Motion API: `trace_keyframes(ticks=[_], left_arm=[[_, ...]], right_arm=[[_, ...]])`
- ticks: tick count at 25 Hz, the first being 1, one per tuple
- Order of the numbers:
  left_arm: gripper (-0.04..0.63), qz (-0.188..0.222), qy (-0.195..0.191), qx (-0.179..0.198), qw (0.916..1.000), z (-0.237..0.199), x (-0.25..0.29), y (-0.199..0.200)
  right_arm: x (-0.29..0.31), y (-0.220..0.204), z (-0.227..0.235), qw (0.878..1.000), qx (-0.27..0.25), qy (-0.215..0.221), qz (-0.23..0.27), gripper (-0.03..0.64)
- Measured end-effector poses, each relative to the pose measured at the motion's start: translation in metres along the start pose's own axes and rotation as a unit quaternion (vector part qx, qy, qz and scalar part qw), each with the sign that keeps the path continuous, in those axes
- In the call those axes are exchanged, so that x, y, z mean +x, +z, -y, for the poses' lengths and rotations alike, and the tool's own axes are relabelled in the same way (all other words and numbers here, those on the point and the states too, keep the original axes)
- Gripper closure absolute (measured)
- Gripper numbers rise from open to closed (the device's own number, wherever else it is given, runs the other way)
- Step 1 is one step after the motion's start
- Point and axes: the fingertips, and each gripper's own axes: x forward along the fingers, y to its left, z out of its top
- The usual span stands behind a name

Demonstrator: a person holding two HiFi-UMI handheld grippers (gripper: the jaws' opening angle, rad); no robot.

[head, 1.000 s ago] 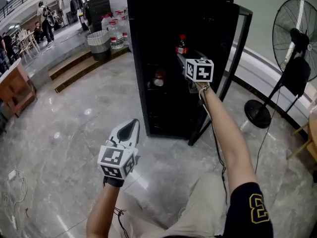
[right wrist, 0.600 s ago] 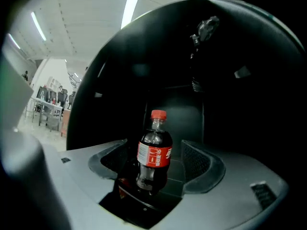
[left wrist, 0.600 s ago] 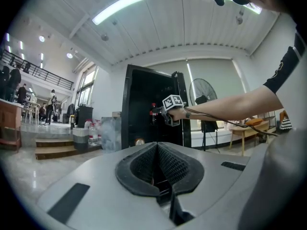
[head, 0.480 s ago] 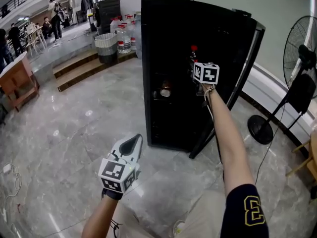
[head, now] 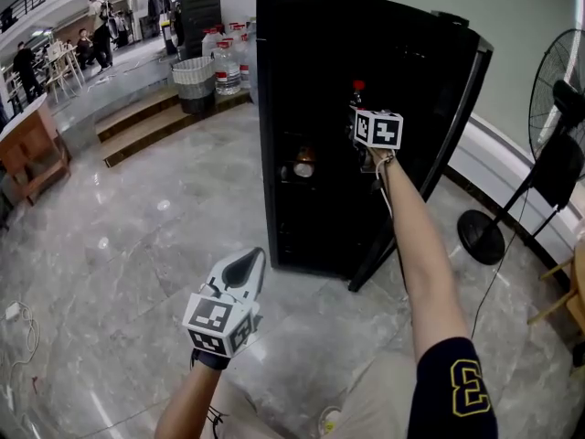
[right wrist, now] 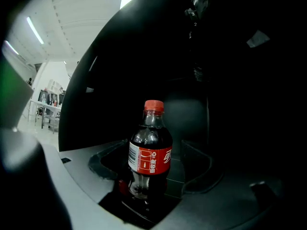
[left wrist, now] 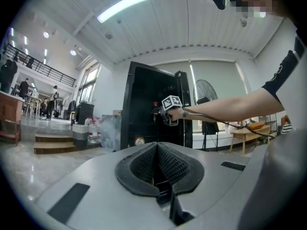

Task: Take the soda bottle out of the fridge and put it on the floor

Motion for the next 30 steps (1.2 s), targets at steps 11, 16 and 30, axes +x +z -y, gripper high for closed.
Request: trace_keyframes(ticks=[11,16,30], left_arm=[[0.58,-0.002,-0.005,0.001,1.0,0.005,0.002,0.001],[0.578,-0.005,-0.006,0.0,1.0,0.004,0.001,-0.001],[0.578,-0.004,-0.016,0.002,0.9999,0.008,0.004,0.001]], right_arm=[[-0.001,0.0,-0.004,1.0,-0.006,-0.004,-0.008,0.35],[-0.003,0.002,-0.005,1.0,-0.007,-0.009,-0.007,0.353],[-0.026,0.006,-0.011,1.0,0.004,-0.011,0.002,0.362]])
